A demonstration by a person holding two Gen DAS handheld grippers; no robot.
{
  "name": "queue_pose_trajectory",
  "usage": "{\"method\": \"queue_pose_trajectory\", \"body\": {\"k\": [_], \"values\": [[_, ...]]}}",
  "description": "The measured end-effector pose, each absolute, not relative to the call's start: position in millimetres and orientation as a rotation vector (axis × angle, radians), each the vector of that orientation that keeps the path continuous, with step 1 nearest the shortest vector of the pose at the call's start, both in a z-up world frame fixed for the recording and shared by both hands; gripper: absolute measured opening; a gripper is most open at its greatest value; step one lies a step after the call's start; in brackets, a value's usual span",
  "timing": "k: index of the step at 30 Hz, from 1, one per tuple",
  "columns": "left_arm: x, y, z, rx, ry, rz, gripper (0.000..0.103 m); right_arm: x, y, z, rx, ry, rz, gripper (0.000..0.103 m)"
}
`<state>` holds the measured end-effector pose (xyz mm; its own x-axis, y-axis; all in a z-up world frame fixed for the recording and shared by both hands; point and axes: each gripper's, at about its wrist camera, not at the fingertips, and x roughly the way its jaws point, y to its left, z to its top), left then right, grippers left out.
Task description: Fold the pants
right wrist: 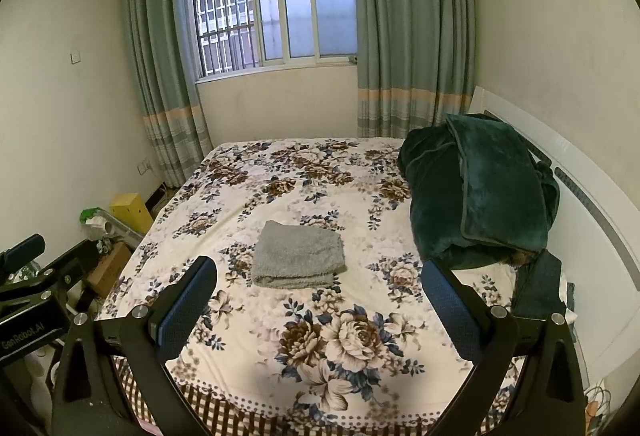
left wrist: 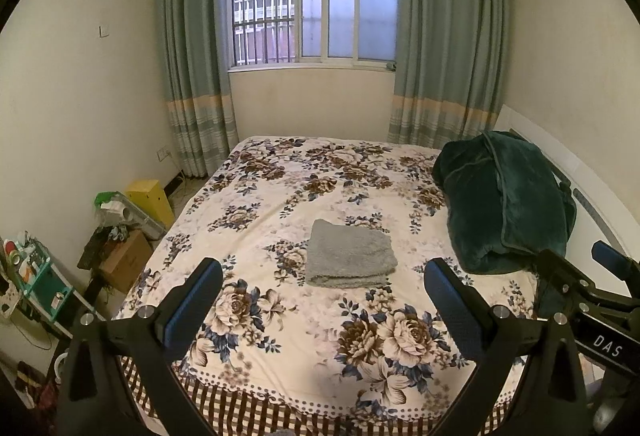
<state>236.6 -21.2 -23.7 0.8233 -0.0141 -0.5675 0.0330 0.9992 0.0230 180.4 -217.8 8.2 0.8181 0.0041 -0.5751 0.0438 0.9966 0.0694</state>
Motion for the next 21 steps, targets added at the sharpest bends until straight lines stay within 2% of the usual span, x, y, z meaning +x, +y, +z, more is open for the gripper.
{"method": "queue_pose_trajectory", "body": {"k": [21], "values": [[222,-26,-23,0.027,0.6,0.016,0.103,184,-219,14,0.083,0.618,-0.019,0.103]]}}
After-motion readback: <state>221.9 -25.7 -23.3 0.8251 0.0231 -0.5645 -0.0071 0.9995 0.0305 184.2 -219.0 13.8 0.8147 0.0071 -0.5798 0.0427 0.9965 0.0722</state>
